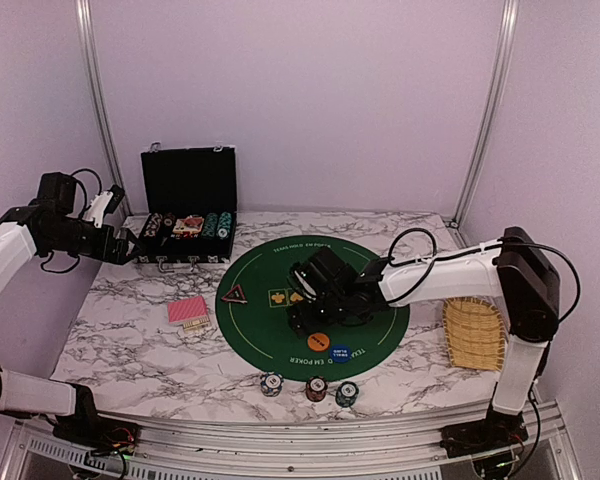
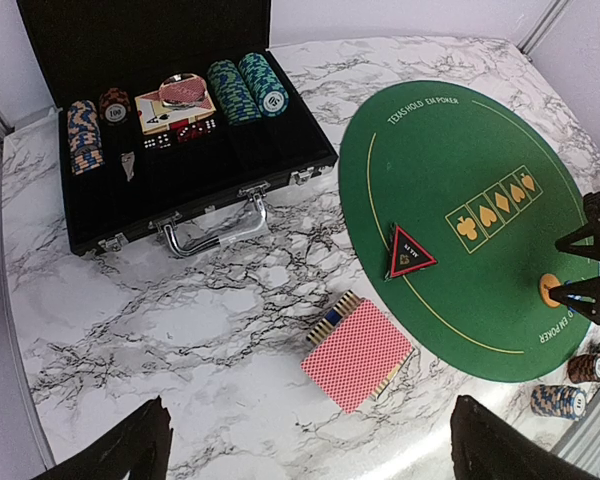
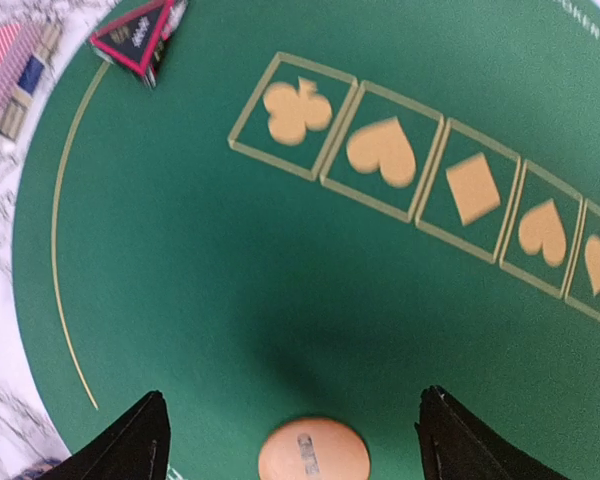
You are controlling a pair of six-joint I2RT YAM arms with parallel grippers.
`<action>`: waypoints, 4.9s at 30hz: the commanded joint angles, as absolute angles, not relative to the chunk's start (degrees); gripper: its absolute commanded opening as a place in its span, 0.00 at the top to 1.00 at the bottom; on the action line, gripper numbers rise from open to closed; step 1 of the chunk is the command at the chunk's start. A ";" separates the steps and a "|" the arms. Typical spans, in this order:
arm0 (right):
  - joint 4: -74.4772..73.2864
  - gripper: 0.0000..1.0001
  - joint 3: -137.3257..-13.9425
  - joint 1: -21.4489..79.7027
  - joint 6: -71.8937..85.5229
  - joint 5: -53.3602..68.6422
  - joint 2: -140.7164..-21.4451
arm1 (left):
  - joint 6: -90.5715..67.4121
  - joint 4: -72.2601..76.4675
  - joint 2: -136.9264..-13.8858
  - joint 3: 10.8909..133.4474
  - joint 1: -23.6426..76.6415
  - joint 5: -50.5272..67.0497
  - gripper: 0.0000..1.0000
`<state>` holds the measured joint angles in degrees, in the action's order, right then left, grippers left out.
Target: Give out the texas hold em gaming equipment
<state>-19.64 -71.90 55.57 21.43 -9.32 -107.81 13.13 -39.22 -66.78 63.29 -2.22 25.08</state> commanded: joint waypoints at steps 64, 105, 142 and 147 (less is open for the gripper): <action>-22.57 0.32 -65.79 59.59 30.69 -15.11 -107.77 | 15.80 -43.29 -64.88 66.09 -2.54 25.53 0.01; -21.77 0.35 -74.19 52.74 25.02 -23.16 -116.09 | 15.69 -43.77 -65.07 66.87 -2.51 25.07 0.01; -22.15 0.66 -68.32 54.39 38.12 -20.28 -113.33 | 15.91 -44.09 -65.16 67.24 -2.50 25.79 0.01; -20.35 0.66 -70.00 52.75 37.44 -19.67 -114.47 | 15.91 -44.04 -65.32 67.24 -2.47 25.89 0.01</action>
